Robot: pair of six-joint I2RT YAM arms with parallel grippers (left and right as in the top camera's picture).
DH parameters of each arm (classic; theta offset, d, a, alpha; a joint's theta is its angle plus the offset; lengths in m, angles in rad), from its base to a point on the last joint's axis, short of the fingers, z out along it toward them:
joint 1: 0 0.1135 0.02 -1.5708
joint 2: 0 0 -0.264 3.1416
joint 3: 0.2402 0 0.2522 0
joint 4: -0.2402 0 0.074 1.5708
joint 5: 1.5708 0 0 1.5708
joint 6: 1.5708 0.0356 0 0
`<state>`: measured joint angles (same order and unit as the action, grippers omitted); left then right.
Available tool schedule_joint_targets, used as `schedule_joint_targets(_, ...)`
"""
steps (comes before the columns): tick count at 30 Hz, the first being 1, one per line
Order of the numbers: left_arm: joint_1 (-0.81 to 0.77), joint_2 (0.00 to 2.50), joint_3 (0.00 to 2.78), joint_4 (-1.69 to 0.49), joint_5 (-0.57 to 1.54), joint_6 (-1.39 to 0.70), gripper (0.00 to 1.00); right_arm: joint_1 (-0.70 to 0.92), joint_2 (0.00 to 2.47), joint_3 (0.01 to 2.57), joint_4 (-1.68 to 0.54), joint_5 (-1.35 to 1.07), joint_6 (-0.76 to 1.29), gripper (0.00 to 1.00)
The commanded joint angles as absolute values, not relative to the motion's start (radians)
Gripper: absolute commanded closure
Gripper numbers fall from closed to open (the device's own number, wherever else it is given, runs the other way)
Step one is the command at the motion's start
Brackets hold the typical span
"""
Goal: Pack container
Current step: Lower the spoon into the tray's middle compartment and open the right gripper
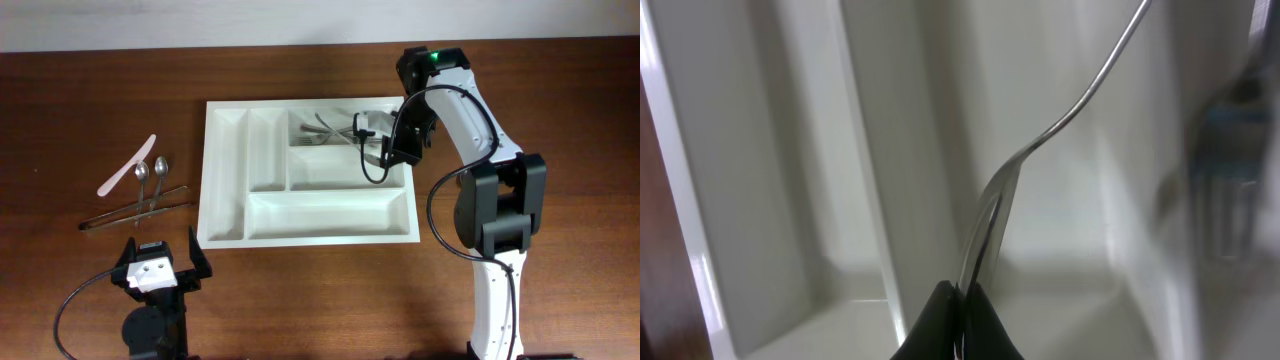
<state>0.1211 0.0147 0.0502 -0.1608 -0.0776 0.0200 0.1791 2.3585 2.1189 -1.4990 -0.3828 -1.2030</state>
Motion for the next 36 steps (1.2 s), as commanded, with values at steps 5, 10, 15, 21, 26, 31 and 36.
schedule_joint_targets(5,0.128,0.012,0.045,-0.158,-0.067,0.039,0.01,0.176,2.371,2.093,-1.504,-0.451,-1.254,0.96)
schedule_joint_targets(10,0.128,0.012,0.045,-0.158,-0.066,0.039,0.01,0.176,2.371,2.065,-1.514,-0.476,-1.314,0.96)
schedule_joint_targets(15,0.128,0.012,0.045,-0.158,-0.067,0.039,0.01,0.176,2.376,2.021,-1.494,-0.475,-1.331,0.96)
schedule_joint_targets(21,0.128,0.012,0.045,-0.158,-0.067,0.039,0.01,0.176,2.376,2.010,-1.476,-0.475,-1.327,0.46)
schedule_joint_targets(26,0.128,0.012,0.045,-0.158,-0.067,0.039,0.01,0.176,2.376,2.022,-1.472,-0.498,-1.322,0.43)
schedule_joint_targets(31,0.128,0.012,0.045,-0.158,-0.067,0.039,0.01,0.176,2.375,2.147,-1.470,-0.532,-1.174,0.41)
schedule_joint_targets(36,0.128,0.012,0.045,-0.158,-0.067,0.039,0.01,0.163,2.375,2.361,-1.458,-0.526,-0.893,0.26)
